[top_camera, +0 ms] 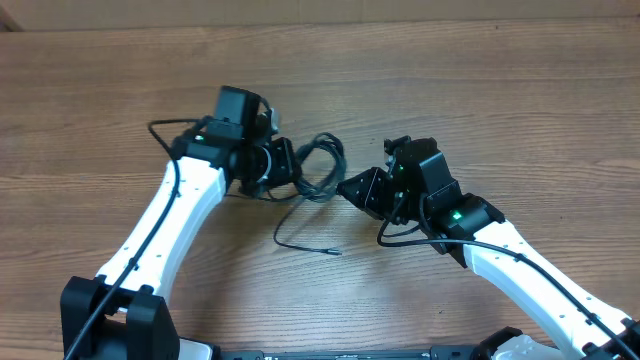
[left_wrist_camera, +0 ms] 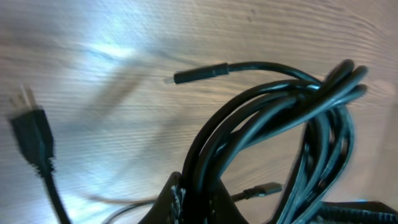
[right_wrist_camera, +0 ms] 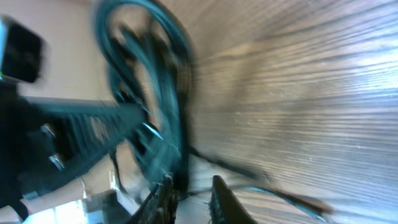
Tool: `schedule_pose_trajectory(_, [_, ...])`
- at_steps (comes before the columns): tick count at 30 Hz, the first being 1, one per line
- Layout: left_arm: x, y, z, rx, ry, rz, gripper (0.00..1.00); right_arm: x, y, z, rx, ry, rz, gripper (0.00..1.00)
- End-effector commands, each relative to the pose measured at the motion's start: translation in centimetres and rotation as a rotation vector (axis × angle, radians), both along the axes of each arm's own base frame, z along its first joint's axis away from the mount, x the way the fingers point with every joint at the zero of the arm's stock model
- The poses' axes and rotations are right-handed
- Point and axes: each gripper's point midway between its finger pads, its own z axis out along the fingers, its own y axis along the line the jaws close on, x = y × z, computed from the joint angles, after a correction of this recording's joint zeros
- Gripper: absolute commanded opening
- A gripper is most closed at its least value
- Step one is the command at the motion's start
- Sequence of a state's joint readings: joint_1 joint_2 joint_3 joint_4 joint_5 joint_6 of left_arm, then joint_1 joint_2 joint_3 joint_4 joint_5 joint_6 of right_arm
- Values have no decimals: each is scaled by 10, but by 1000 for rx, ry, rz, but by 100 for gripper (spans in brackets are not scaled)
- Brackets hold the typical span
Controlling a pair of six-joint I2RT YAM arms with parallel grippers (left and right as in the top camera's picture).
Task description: Untangle cables
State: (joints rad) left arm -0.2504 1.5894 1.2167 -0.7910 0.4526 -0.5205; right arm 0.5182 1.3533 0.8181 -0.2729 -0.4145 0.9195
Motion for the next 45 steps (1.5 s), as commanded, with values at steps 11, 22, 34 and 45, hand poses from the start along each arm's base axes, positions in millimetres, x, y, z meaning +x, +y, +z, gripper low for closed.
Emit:
schedule_pose_trajectory(11, [2, 1, 23, 130, -275, -408, 4, -13, -16, 84, 77, -380, 237, 52])
schedule_pose_trajectory(22, [-9, -23, 15, 220, -220, -344, 4, -3, -7, 90, 247, -89, -51, 43])
schedule_pose_trajectory(34, [-26, -50, 15, 204, -226, -425, 4, 21, -6, 37, 156, 38, -192, 36])
schedule_pose_trajectory(45, [-42, -73, 25, 48, -211, -512, 4, 37, -18, 9, 73, 57, -298, 28])
